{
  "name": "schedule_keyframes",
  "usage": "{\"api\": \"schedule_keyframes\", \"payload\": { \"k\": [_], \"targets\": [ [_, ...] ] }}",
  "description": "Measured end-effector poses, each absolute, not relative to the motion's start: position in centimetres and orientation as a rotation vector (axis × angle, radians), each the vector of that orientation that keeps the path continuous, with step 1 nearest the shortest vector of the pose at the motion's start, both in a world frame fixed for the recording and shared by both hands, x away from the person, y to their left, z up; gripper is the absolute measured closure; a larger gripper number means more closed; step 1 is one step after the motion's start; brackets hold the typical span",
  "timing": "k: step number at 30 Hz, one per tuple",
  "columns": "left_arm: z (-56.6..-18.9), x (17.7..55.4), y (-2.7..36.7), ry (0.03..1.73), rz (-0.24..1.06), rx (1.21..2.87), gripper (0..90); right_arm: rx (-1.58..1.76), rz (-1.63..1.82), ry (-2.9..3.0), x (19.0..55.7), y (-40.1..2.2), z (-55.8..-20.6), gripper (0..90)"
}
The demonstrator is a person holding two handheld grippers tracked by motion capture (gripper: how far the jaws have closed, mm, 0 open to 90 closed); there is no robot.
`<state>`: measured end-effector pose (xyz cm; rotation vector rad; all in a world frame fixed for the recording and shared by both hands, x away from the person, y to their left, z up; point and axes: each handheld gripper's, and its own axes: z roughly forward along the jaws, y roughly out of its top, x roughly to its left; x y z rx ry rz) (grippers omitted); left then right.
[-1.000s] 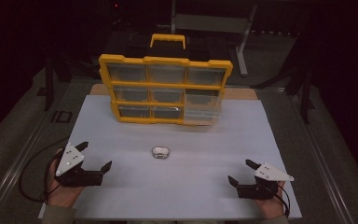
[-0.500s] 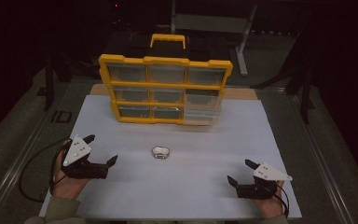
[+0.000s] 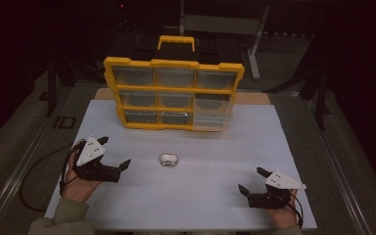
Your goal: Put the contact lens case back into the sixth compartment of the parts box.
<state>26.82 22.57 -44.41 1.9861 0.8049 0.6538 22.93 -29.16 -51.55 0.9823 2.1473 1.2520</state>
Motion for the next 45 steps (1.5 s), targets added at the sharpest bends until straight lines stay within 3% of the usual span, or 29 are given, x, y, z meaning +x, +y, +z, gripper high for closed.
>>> {"api": "schedule_keyframes", "payload": {
  "k": [45],
  "targets": [
    [-43.6,31.4,18.0,0.67,0.566,2.168,0.0,0.989,1.262,2.175,23.1,-29.0,-51.6,8.1]
  ]
}}
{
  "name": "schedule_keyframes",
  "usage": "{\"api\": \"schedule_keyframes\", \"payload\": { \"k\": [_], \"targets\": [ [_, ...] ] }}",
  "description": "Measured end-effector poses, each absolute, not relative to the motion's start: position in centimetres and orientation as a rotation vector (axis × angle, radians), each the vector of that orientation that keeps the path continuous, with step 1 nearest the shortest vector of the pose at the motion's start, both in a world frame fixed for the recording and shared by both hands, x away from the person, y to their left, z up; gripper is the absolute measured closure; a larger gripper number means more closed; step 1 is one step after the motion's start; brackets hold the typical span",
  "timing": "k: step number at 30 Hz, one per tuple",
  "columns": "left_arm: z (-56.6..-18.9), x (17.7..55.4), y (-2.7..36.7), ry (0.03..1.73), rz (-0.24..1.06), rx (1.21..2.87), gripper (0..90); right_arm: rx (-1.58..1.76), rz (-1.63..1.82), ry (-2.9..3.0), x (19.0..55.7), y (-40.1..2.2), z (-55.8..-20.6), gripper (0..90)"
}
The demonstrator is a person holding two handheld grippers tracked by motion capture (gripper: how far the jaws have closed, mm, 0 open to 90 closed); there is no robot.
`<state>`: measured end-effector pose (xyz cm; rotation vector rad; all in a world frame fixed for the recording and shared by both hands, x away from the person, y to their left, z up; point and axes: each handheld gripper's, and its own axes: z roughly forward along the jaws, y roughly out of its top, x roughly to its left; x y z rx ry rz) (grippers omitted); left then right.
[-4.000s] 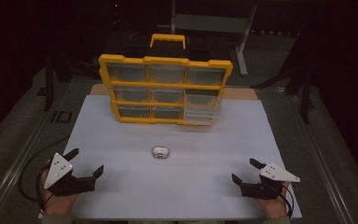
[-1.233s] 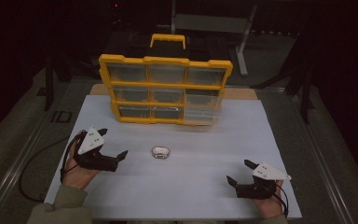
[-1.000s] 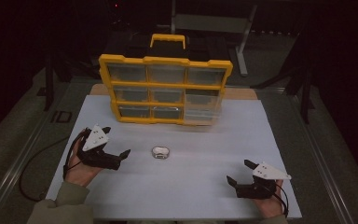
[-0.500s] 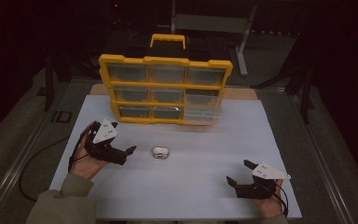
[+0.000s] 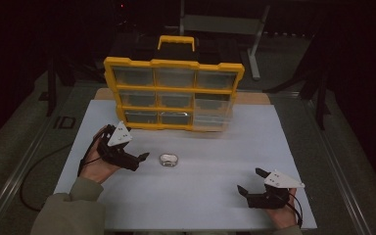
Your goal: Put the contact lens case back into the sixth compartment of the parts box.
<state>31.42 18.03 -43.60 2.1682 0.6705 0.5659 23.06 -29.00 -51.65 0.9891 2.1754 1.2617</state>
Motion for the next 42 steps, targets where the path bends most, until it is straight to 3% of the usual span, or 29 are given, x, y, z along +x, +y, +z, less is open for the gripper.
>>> {"api": "schedule_keyframes", "payload": {
  "k": [42],
  "targets": [
    [-45.2,34.1,15.7,0.655,0.518,2.262,0.0,0.989,1.263,2.191,23.2,-28.9,-51.8,8.0]
  ]
}}
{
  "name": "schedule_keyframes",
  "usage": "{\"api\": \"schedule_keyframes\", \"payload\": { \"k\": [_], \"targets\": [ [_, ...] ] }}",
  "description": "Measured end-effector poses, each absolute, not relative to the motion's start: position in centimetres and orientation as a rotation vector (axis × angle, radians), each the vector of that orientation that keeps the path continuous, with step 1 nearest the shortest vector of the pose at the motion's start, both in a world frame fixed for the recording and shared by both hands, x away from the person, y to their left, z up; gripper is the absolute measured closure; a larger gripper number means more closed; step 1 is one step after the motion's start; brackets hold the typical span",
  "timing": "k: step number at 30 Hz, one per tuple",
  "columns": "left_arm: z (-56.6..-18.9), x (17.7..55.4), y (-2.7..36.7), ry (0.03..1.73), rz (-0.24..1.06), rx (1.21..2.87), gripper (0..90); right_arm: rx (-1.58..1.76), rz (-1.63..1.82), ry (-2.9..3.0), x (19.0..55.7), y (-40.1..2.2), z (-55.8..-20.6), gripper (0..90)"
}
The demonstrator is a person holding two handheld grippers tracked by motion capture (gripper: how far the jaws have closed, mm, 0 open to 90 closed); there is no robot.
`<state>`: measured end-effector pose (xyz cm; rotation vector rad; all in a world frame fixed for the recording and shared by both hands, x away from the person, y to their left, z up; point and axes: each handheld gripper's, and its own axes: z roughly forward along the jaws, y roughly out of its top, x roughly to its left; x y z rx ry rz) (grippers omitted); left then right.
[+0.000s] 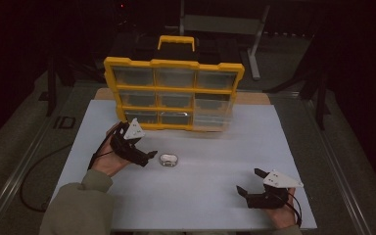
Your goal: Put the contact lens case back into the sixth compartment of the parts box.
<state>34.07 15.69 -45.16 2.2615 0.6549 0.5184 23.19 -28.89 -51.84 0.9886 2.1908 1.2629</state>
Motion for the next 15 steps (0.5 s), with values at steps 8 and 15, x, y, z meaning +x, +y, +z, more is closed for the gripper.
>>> {"api": "schedule_keyframes", "payload": {
  "k": [8,15],
  "targets": [
    [-45.73,34.55,15.23,0.657,0.508,2.29,0.0,0.993,1.264,2.19,23.17,-28.92,-51.82,8.1],
    [-46.08,34.83,14.86,0.649,0.492,2.304,0.0,0.992,1.265,2.193,23.18,-28.91,-51.85,8.0]
  ]
}}
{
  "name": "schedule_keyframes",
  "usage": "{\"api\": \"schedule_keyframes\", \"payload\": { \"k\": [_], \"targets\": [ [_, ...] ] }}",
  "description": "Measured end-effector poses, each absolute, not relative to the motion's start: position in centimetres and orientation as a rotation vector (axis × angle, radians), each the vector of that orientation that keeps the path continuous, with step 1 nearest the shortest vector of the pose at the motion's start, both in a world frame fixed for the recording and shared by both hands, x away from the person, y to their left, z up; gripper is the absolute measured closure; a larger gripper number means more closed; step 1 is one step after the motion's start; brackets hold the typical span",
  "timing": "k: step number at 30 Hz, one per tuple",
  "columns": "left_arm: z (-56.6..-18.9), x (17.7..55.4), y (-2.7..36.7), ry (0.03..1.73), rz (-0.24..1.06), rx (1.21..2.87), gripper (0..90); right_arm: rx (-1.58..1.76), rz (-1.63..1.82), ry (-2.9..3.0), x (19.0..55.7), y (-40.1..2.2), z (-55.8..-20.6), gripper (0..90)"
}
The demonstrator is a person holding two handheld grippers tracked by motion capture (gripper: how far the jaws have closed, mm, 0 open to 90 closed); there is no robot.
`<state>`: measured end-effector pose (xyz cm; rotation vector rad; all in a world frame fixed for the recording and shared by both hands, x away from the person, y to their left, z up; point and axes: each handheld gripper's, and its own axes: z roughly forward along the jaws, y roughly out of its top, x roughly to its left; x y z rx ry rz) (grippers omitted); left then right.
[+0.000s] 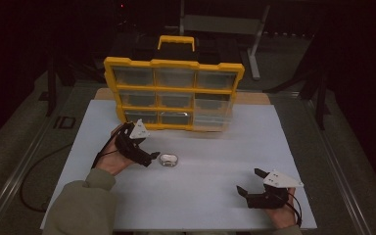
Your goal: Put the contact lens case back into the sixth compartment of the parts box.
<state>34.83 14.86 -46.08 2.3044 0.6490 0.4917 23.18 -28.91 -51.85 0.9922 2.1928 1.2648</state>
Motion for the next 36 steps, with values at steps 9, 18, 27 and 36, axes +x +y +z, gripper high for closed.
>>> {"api": "schedule_keyframes", "payload": {
  "k": [9,18,27,36],
  "targets": [
    [-46.5,35.1,14.4,0.638,0.475,2.313,0.0,0.992,1.266,2.195,23.2,-28.9,-51.9,8.0],
    [-46.9,35.5,13.9,0.626,0.458,2.327,0.0,0.992,1.268,2.2,23.2,-28.9,-51.9,8.0],
    [-47.5,35.8,13.5,0.622,0.441,2.344,0.0,0.99,1.269,2.204,23.2,-28.9,-51.9,8.0],
    [-47.9,36.1,13.2,0.617,0.432,2.359,0.0,0.986,1.268,2.208,23.2,-28.8,-51.9,8.0]
  ]
}}
